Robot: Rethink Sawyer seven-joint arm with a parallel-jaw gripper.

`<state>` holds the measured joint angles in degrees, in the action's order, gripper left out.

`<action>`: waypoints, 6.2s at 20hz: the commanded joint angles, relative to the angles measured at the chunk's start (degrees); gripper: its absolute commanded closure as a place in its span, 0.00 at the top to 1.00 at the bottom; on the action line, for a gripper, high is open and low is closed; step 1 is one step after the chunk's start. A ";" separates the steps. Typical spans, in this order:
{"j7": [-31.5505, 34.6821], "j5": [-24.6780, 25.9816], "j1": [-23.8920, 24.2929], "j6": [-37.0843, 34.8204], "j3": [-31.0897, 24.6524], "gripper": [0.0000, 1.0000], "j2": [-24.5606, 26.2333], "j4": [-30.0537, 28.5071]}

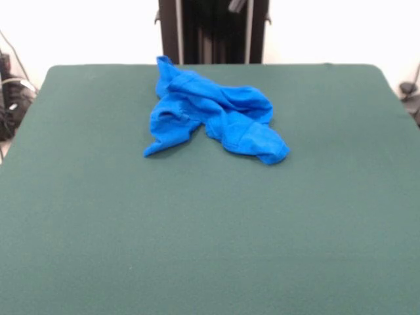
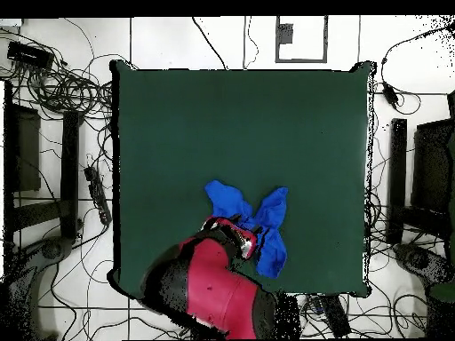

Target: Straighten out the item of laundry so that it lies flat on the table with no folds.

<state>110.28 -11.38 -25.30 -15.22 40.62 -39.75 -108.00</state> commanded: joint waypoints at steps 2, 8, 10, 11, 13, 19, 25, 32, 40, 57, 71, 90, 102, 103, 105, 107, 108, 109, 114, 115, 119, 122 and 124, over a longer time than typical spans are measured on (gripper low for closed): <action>-3.81 -11.86 22.72 -12.39 -26.39 1.00 -15.46 -15.16; -2.13 -8.61 27.52 -7.49 -31.98 1.00 -13.19 -15.21; -1.08 -7.09 29.57 -4.48 -34.39 1.00 -11.66 -14.76; -0.73 -6.36 30.30 -3.45 -35.22 1.00 -11.01 -14.36; -0.16 -5.17 31.74 -1.68 -36.92 1.00 -9.80 -13.72; 4.24 -3.89 32.36 2.87 -38.95 1.00 -5.51 -11.74; 11.95 -7.96 29.23 7.42 -40.28 1.00 -0.28 -9.60; 11.71 -9.54 25.11 7.32 -36.26 1.00 4.34 -1.86; 13.38 -12.11 25.46 5.94 -37.99 1.00 8.15 0.88; 4.20 -4.78 24.31 3.89 -37.27 1.00 14.59 10.48; 6.21 0.48 24.23 11.56 -38.80 1.00 24.59 13.35; 9.43 -0.93 17.91 5.18 -30.67 1.00 15.88 5.99; 9.45 -1.85 18.96 4.13 -30.43 1.00 15.44 4.68; 9.35 -1.76 19.54 5.19 -30.90 1.00 16.62 5.04; 9.06 -1.43 20.78 7.50 -31.93 1.00 18.84 5.92; 8.76 -1.06 21.42 9.46 -32.21 1.00 20.65 7.14; 8.75 -0.96 21.46 10.11 -32.06 1.00 21.30 7.53; 8.78 -0.93 21.46 10.48 -32.00 1.00 21.67 7.74; 9.88 -1.69 21.55 11.64 -32.31 1.00 23.60 7.97; 10.38 -2.02 21.53 11.71 -32.47 1.00 23.69 7.57; 11.51 -2.84 21.19 10.57 -32.20 1.00 23.22 5.70; 11.51 -3.04 22.14 8.72 -32.86 1.00 22.77 4.09; 11.64 -3.39 23.06 7.43 -33.91 1.00 22.54 2.99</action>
<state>110.29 -12.71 -3.67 -5.41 12.72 -20.70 -99.98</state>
